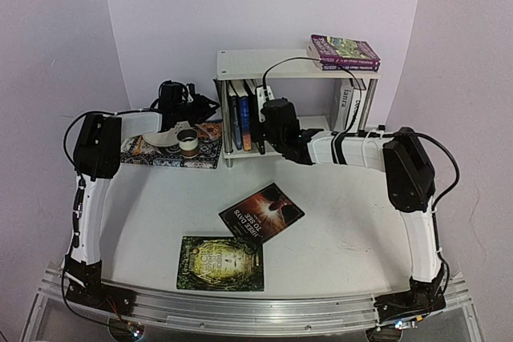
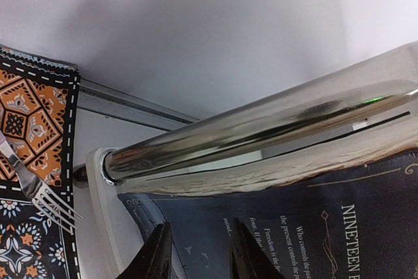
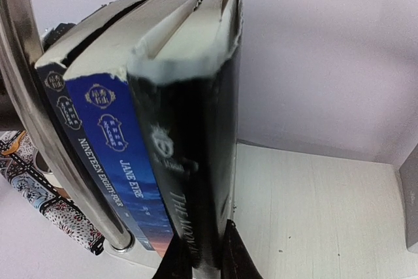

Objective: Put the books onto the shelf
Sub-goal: Place the book on the shelf.

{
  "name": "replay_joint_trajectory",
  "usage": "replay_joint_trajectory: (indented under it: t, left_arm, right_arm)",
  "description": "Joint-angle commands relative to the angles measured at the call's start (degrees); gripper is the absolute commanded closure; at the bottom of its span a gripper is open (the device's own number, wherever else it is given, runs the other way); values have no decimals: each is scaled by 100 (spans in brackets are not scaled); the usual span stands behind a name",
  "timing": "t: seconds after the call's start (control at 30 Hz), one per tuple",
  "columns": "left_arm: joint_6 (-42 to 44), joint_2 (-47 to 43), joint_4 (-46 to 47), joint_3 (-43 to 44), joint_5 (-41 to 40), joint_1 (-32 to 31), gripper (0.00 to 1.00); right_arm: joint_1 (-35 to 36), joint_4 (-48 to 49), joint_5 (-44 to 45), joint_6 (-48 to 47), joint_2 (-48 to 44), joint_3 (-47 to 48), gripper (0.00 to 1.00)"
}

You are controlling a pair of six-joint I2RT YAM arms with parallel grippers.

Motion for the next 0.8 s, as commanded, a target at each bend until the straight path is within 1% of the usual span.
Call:
replay_joint_trajectory:
  t: [0.0, 0.3, 0.6, 0.67, 0.73, 0.77]
  left_arm:
    - [-87, -11, 184, 433, 253, 3, 69]
    - [-109, -87, 184, 389, 283, -4, 69]
    - [-166, -99, 186, 368, 347, -6, 70]
    - [-183, -119, 185, 337, 349, -8, 70]
    - [-179, -149, 192, 295, 338, -17, 69]
    - [-177, -156, 197, 277, 334, -16, 70]
  right_arm:
    - [-17, 943, 121, -4, -30, 717, 100]
    - [-21, 624, 166, 501, 208, 1177, 100]
    - [-48, 605, 202, 792, 410, 1228, 99]
    - [-48, 585, 192, 816, 415, 1208, 94]
    - [-43, 572, 195, 837, 407, 1164, 83]
    - [-47, 561, 199, 844, 391, 1129, 80]
